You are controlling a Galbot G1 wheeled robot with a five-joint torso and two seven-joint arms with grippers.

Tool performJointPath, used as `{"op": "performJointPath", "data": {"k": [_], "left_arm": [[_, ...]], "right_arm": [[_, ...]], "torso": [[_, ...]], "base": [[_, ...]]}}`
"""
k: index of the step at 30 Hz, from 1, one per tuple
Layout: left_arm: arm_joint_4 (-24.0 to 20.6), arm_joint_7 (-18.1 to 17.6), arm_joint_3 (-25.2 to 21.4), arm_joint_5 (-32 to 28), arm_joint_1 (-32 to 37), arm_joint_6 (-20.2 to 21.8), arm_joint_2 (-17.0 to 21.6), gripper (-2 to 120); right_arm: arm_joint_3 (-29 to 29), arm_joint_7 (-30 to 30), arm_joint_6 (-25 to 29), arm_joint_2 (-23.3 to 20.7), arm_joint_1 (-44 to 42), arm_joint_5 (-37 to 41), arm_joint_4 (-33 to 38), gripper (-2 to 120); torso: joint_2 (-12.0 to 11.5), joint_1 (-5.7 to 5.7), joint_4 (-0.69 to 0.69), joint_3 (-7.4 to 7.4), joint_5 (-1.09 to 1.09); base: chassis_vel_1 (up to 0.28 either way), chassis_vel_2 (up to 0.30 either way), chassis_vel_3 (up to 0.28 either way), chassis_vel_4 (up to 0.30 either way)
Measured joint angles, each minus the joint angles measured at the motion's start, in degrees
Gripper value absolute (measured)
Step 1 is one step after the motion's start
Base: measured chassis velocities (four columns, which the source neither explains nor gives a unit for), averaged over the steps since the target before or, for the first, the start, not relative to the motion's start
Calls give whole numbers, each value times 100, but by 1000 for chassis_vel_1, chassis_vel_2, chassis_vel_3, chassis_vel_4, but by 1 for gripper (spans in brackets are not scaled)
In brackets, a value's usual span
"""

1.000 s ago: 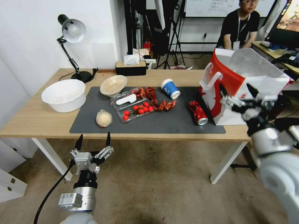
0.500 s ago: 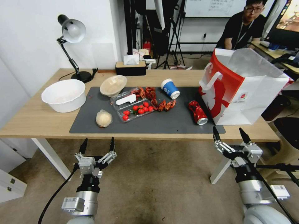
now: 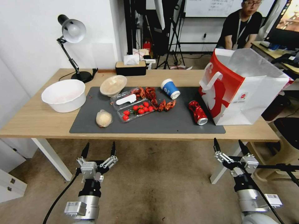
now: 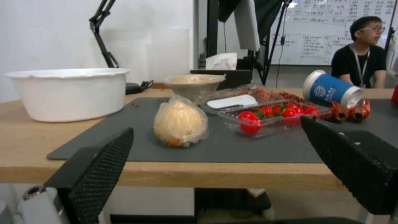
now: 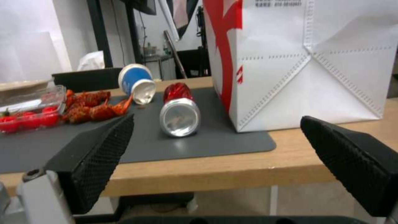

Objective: Pick up the trash from the table and place it into the takeout bag.

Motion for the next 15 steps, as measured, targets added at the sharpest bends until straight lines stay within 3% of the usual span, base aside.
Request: {"op": "performJointPath", "data": {"k": [15], "left_arm": [[30,24,-14,9,20,-16,-10,100]], "right_arm": [[-97,-35,-72,-4,64,6,-78,100]], "torso": [[0,0,0,0,0]], "base": [[0,0,0,0]]}}
